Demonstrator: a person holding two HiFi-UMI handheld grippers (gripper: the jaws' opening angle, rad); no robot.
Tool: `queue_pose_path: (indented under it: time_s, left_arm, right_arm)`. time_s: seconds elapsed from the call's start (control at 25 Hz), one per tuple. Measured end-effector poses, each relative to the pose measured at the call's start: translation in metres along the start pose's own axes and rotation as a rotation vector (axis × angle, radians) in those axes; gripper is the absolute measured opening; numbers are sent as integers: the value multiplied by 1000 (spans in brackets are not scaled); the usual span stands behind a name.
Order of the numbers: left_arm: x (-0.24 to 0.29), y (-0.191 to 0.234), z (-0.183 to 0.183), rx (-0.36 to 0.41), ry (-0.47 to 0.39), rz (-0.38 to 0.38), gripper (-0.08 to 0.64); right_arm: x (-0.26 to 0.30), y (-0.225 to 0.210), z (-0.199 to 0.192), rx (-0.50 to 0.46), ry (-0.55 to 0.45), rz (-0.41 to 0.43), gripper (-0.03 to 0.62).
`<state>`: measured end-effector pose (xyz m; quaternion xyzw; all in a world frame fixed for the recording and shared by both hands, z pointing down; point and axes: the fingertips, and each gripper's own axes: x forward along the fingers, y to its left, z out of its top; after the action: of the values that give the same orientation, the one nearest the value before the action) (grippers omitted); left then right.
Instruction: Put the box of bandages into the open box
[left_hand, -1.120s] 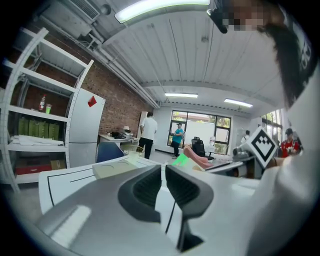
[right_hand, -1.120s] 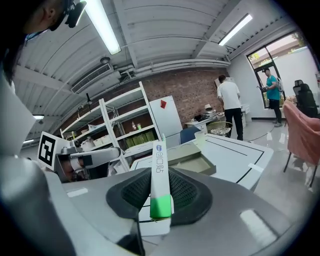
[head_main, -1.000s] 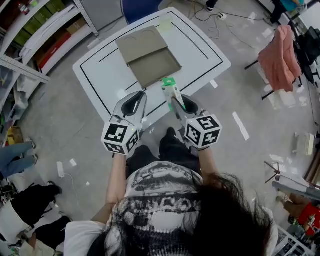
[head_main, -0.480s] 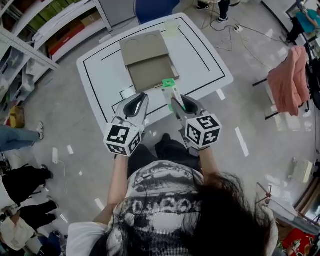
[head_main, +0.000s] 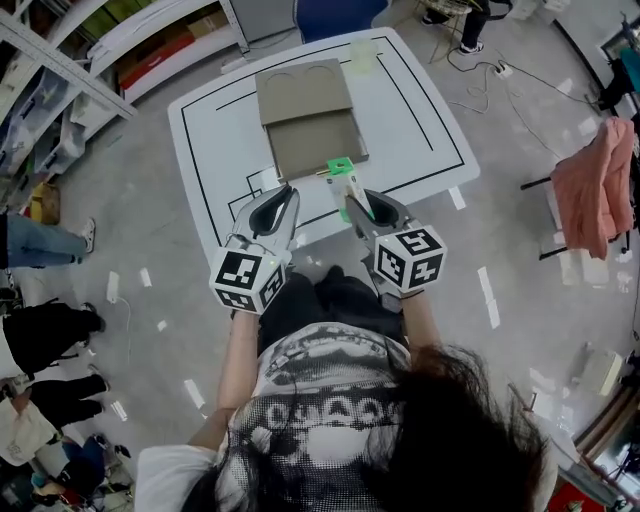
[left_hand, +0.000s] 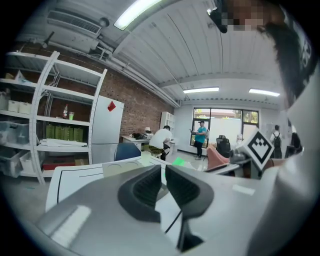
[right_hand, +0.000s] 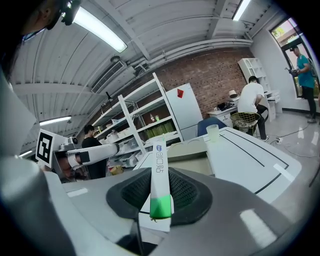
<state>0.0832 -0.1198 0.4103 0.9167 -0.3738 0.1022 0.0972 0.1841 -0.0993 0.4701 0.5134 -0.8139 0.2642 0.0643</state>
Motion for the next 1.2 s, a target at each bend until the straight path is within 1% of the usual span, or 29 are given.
queue_pose_path:
  time_s: [0.36,0.52,0.84,1.2]
  left_arm:
    - [-5,9,-5,-6,16,53,0]
    - [-10,27,-5,-11,7,67,0]
    - [-12,59,2,-24,-13,69,0]
    - [-10,80,11,-34,-40,63,0]
  right_arm:
    - [23,0,-6,-41,76,80,95]
    - [45,7,-4,-57,100,111,95]
    - [99,5,9,-138,167,145,95]
    - [156,-4,6,-220,311,227,95]
